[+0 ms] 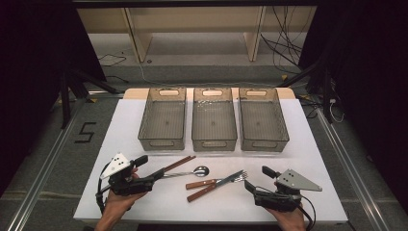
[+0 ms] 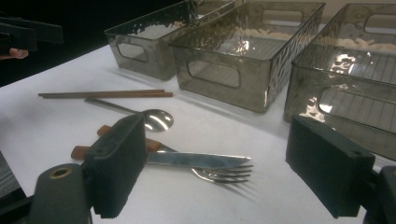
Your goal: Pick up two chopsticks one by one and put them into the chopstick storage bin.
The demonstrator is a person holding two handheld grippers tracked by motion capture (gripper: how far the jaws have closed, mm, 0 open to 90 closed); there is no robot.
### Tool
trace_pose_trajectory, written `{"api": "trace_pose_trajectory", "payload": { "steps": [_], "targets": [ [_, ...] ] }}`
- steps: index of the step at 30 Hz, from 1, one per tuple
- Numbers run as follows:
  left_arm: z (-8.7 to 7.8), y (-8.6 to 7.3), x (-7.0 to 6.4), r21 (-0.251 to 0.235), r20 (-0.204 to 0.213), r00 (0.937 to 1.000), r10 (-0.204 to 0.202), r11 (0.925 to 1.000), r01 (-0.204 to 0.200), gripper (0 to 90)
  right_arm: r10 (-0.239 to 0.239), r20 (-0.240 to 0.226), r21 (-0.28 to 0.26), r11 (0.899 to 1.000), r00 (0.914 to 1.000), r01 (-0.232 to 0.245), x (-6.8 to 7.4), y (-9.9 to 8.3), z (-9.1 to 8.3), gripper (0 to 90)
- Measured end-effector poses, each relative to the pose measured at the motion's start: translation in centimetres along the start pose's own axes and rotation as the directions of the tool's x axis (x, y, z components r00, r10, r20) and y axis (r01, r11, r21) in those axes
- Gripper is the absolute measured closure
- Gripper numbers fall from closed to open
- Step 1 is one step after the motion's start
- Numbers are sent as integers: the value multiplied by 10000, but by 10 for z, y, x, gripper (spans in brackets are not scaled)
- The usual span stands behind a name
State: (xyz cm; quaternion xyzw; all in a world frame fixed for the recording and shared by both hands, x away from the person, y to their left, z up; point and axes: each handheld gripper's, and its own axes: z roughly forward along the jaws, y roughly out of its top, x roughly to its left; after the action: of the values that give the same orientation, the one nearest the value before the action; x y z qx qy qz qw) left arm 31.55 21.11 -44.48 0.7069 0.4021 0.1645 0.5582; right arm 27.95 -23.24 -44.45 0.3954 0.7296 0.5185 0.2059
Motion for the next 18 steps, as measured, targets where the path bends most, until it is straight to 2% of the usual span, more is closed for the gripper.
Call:
{"api": "trace_pose_trajectory", "payload": {
  "steps": [4, 10, 17, 18],
  "targets": [
    [1, 0, -2, 54, 32, 9999, 118, 9999, -119, 158, -19, -27, 1, 10000, 10000, 19, 0, 0, 0, 211],
    [2, 1, 0, 122, -16, 10000, 69, 9999, -69, 158, -26, -33, 15, 10000, 10000, 26, 1, 1, 0, 212],
    [5, 5, 4, 550, 19, 10000, 20, 9985, -21, 158, -42, -73, 51, 10000, 10000, 43, 1, 0, 1, 212],
    [6, 7, 4, 673, 25, 9999, 135, 9976, -137, 157, -36, -82, 67, 10000, 10000, 37, 1, 0, 1, 212]
  ]
}}
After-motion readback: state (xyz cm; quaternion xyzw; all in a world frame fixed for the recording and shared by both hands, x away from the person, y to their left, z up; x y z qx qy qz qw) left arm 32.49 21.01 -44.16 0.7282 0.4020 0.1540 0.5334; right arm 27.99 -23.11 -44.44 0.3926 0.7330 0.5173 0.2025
